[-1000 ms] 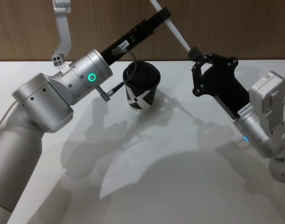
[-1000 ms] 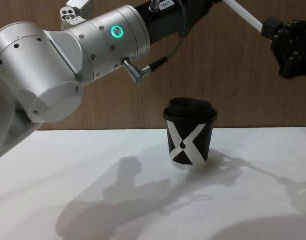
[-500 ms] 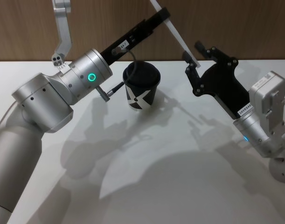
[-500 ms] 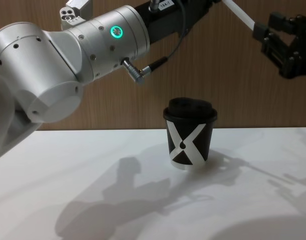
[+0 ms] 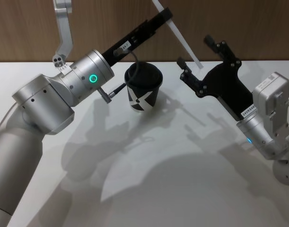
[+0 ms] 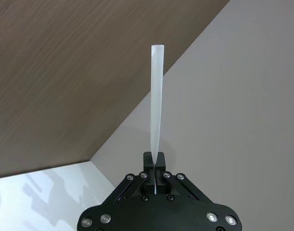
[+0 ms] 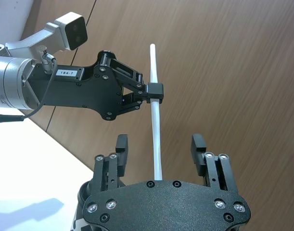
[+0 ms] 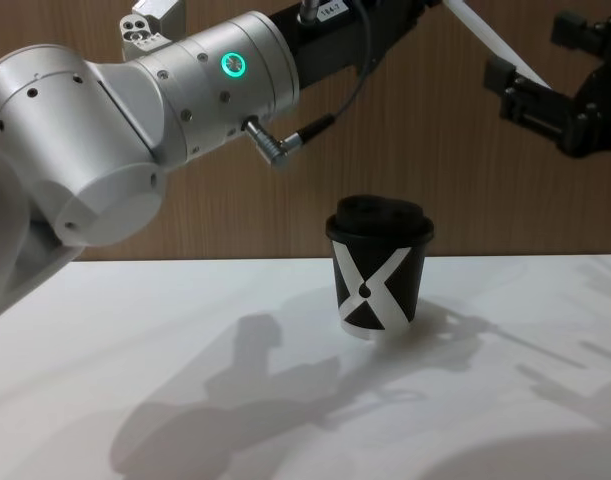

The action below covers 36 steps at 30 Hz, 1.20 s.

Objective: Pick up the straw with one hand, pass it to the other hand, and insert it into the cup.

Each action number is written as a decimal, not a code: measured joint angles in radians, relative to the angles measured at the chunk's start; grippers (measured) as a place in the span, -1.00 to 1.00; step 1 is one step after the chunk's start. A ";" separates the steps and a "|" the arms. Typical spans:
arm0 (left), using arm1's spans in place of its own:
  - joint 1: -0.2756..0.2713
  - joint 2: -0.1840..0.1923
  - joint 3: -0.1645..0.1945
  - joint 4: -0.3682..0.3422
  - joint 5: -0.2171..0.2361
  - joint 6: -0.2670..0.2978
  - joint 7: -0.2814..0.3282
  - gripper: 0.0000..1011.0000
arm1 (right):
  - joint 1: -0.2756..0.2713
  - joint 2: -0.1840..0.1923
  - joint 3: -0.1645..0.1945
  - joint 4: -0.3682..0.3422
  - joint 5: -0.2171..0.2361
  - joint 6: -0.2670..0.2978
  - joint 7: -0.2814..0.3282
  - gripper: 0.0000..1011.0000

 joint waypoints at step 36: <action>-0.031 0.144 0.076 -0.125 0.148 -0.051 0.007 -0.96 | 0.000 0.000 0.000 0.000 0.000 0.000 0.000 0.98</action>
